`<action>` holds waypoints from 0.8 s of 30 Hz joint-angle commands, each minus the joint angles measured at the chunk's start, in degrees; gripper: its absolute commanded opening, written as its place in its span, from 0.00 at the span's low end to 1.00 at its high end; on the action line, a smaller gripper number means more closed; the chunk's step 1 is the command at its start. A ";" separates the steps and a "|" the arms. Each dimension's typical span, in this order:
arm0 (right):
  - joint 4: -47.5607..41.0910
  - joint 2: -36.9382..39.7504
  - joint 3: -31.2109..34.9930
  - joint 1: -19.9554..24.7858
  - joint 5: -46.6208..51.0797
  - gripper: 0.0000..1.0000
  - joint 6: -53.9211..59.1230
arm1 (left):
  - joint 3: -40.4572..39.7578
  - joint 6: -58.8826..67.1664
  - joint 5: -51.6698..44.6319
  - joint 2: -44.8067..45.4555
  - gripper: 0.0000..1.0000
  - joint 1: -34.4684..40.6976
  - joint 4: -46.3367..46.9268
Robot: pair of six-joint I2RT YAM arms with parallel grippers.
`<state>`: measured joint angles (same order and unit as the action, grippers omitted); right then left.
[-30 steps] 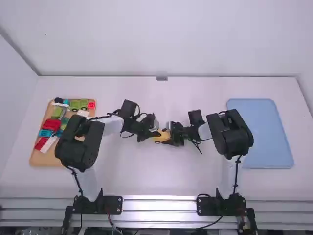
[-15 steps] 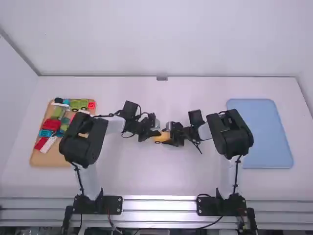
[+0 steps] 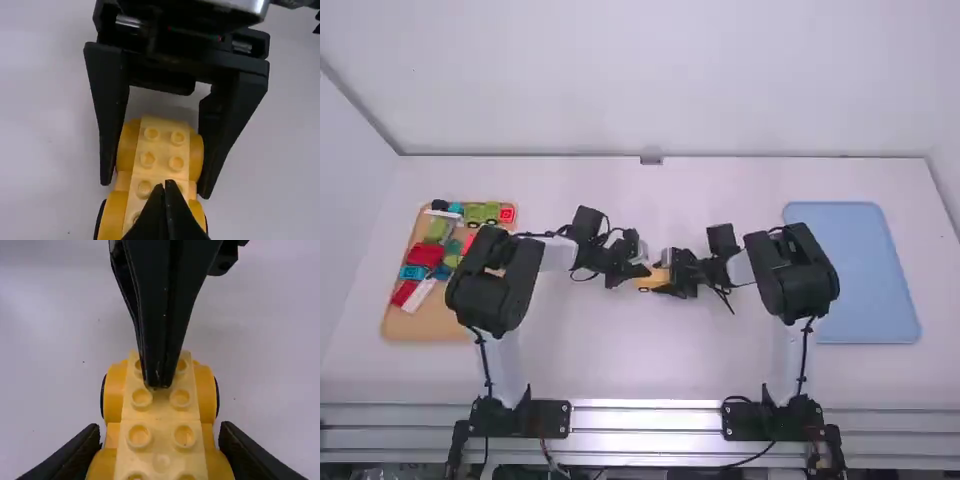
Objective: Assemble lego blocks to make yellow taxi
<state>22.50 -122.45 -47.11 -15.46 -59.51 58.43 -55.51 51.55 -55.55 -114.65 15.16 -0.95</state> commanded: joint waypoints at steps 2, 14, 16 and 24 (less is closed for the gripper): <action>-0.70 -0.92 0.90 -0.66 2.58 0.50 -0.09 | 1.31 -0.72 7.72 -4.17 0.02 -0.11 1.99; -0.68 -0.92 0.90 -0.66 2.60 0.51 -0.04 | -5.07 -1.03 6.27 12.61 0.99 -4.11 4.57; -0.68 -0.90 0.90 -0.66 2.60 0.53 -0.07 | -6.43 -4.33 9.44 15.04 0.99 -5.40 4.61; -0.50 1.38 0.90 -0.66 4.76 0.89 -4.72 | -7.23 -20.46 17.73 18.29 0.99 -9.66 4.66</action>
<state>22.09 -122.45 -46.70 -15.86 -57.14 56.69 -62.61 38.85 -42.28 -97.10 6.63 3.20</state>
